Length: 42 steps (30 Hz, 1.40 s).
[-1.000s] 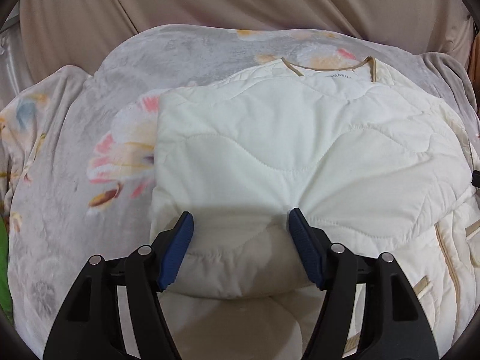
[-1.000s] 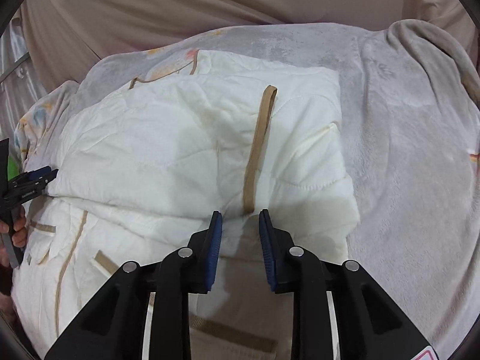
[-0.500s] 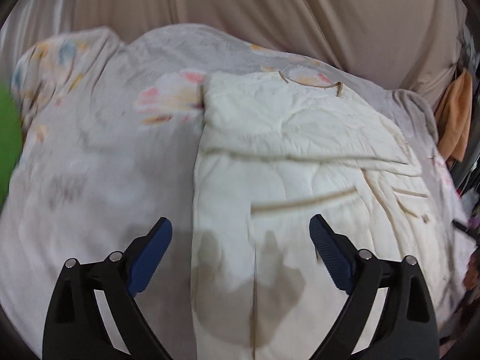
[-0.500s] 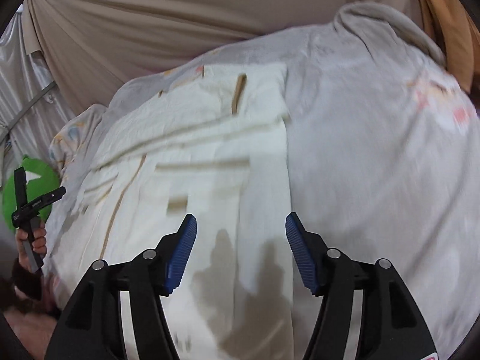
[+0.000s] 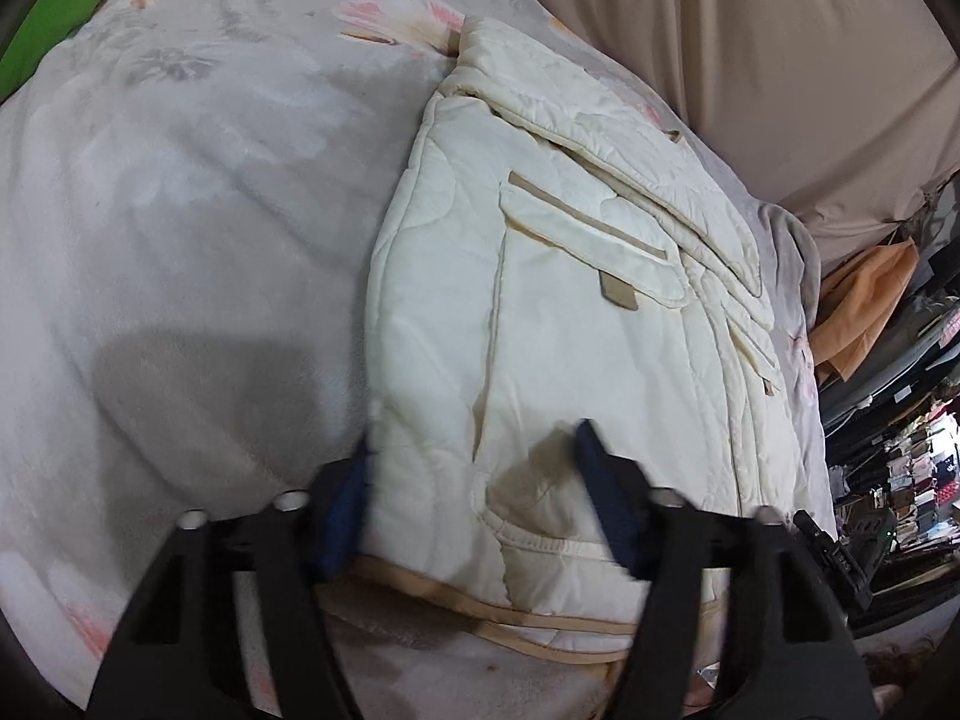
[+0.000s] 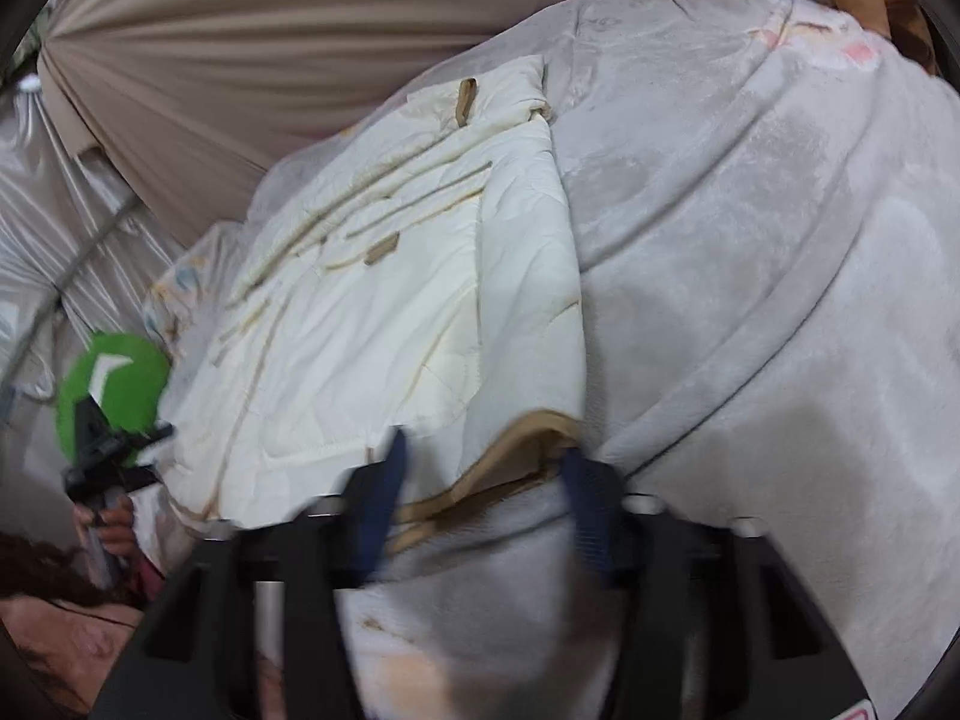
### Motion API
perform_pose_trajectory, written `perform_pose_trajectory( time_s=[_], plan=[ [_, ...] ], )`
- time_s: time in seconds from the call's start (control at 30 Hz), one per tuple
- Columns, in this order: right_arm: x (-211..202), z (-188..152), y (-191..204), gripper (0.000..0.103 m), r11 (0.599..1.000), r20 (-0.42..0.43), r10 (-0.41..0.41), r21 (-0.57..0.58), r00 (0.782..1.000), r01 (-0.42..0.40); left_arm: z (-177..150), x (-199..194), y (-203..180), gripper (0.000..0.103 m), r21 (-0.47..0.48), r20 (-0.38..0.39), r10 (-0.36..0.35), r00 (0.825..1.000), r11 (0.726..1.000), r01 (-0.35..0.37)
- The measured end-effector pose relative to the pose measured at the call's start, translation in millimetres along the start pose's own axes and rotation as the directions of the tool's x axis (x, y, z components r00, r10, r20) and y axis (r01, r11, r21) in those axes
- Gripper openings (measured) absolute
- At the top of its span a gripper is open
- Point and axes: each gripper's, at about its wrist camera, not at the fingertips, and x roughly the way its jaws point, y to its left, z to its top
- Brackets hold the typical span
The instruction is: Fold large clothes
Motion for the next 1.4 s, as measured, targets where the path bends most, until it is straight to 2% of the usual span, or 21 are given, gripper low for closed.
perform_pose_trajectory(
  time_s=[0.03, 0.07, 0.1, 0.17, 0.27, 0.4, 0.5, 0.63, 0.8, 1.0, 1.1, 1.23, 1.3, 1.4],
  plan=[
    [-1.0, -0.4, 0.0, 0.015, 1.000, 0.013, 0.010, 0.013, 1.000, -0.010, -0.1, -2.0, 0.6, 0.038, -0.006, 0.006, -0.004, 1.000, 1.000, 0.004],
    [-3.0, -0.6, 0.0, 0.010, 1.000, 0.028, 0.021, 0.022, 0.999, -0.022, 0.5, -6.5, 2.1, 0.025, -0.005, 0.020, 0.004, 1.000, 1.000, -0.004],
    [-6.0, 0.0, 0.1, 0.008, 0.999, 0.043, 0.025, 0.022, 0.999, -0.026, 0.5, -11.4, 1.7, 0.016, -0.005, 0.034, 0.003, 0.999, 1.000, -0.003],
    [-14.4, 1.6, 5.7, 0.006, 1.000, 0.079, 0.027, 0.010, 0.997, -0.027, 1.8, -24.8, -1.5, 0.011, 0.008, 0.078, 0.007, 0.997, 1.000, -0.008],
    [-35.9, 10.6, 22.2, 0.005, 0.998, 0.155, 0.051, -0.033, 0.987, -0.047, 8.4, -51.2, -13.2, 0.010, 0.040, 0.153, -0.039, 0.987, 0.999, 0.033],
    [-61.9, 36.5, 49.8, 0.004, 0.993, 0.255, 0.075, -0.111, 0.964, -0.048, 30.6, -81.0, -39.5, 0.009, 0.121, 0.243, -0.092, 0.966, 0.991, 0.064],
    [-72.8, 74.9, 69.1, 0.004, 0.987, 0.325, 0.101, -0.154, 0.940, -0.053, 60.5, -91.7, -63.2, 0.009, 0.181, 0.299, -0.116, 0.947, 0.981, 0.063],
    [-63.7, 133.0, 86.9, 0.004, 0.981, 0.380, 0.085, -0.192, 0.921, -0.011, 112.7, -89.6, -88.0, 0.009, 0.221, 0.362, -0.106, 0.926, 0.975, 0.025],
    [-17.0, 215.9, 89.2, 0.004, 0.982, 0.381, 0.037, -0.187, 0.924, 0.037, 189.1, -47.1, -109.9, 0.010, 0.242, 0.367, -0.030, 0.930, 0.968, -0.064],
    [78.3, 303.7, 71.1, 0.004, 0.989, 0.308, -0.061, -0.112, 0.949, 0.100, 266.1, 41.0, -118.1, 0.010, 0.229, 0.343, 0.119, 0.932, 0.951, -0.206],
    [126.2, 326.8, 54.9, 0.004, 0.989, 0.254, -0.106, -0.073, 0.961, 0.128, 291.0, 95.6, -111.7, 0.010, 0.219, 0.299, 0.204, 0.932, 0.936, -0.275],
    [189.0, 339.8, 30.1, 0.004, 0.982, 0.167, -0.175, -0.047, 0.970, 0.185, 305.6, 158.2, -88.9, 0.011, 0.209, 0.216, 0.271, 0.938, 0.926, -0.316],
    [211.4, 337.4, 24.1, 0.004, 0.976, 0.137, -0.201, -0.056, 0.970, 0.211, 303.2, 175.3, -82.9, 0.012, 0.228, 0.205, 0.281, 0.937, 0.918, -0.325],
    [228.9, 328.6, 27.6, 0.004, 0.960, 0.135, -0.241, -0.110, 0.961, 0.256, 298.0, 186.4, -81.8, 0.013, 0.252, 0.217, 0.292, 0.932, 0.905, -0.342]
  ],
)
